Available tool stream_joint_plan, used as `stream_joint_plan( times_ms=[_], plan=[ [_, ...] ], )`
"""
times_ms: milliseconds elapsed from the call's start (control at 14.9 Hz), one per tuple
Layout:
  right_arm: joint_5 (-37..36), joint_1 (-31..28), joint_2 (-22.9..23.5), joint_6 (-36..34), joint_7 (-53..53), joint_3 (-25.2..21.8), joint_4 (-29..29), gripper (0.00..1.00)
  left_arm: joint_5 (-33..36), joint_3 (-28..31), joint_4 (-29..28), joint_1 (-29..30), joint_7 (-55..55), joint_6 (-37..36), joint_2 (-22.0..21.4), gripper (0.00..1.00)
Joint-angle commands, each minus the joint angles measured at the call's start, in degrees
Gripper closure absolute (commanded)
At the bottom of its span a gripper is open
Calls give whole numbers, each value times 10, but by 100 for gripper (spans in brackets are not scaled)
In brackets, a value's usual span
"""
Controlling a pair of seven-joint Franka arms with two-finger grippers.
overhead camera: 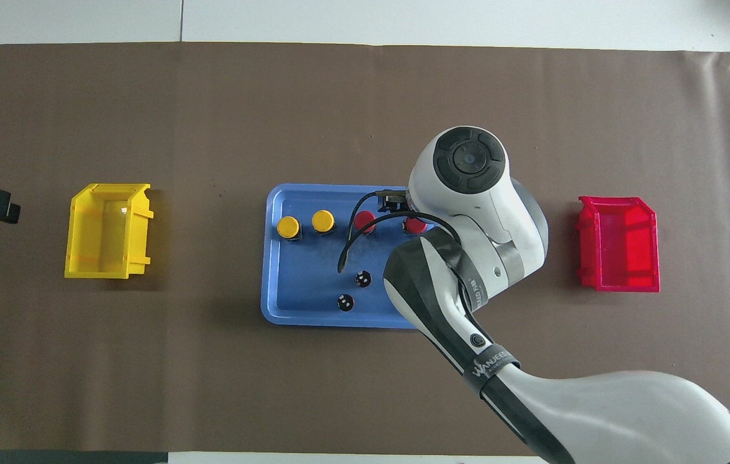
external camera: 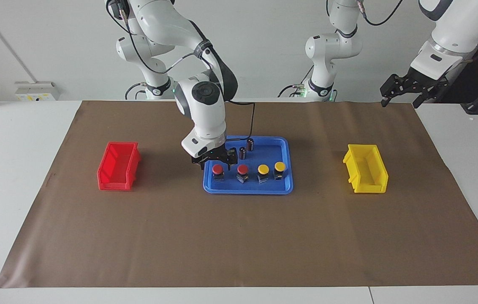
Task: Sort red and yellow buttons by color
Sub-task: 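Reach the right gripper to the tray and grasp a red button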
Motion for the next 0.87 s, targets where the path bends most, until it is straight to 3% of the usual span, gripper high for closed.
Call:
stream_joint_plan(
  times_ms=[0, 605, 807],
  plan=[
    [-13, 12, -11, 27, 10, 1, -38, 10, -9, 5, -16, -1, 5, -3, -16, 0],
    [-24, 11, -10, 62, 1, 1, -61, 28, -7, 6, -17, 0, -14, -8, -17, 0],
    [-30, 7, -10, 62, -1, 1, -62, 57, -7, 3, -46, -10, -35, 3, -34, 0]
  ],
)
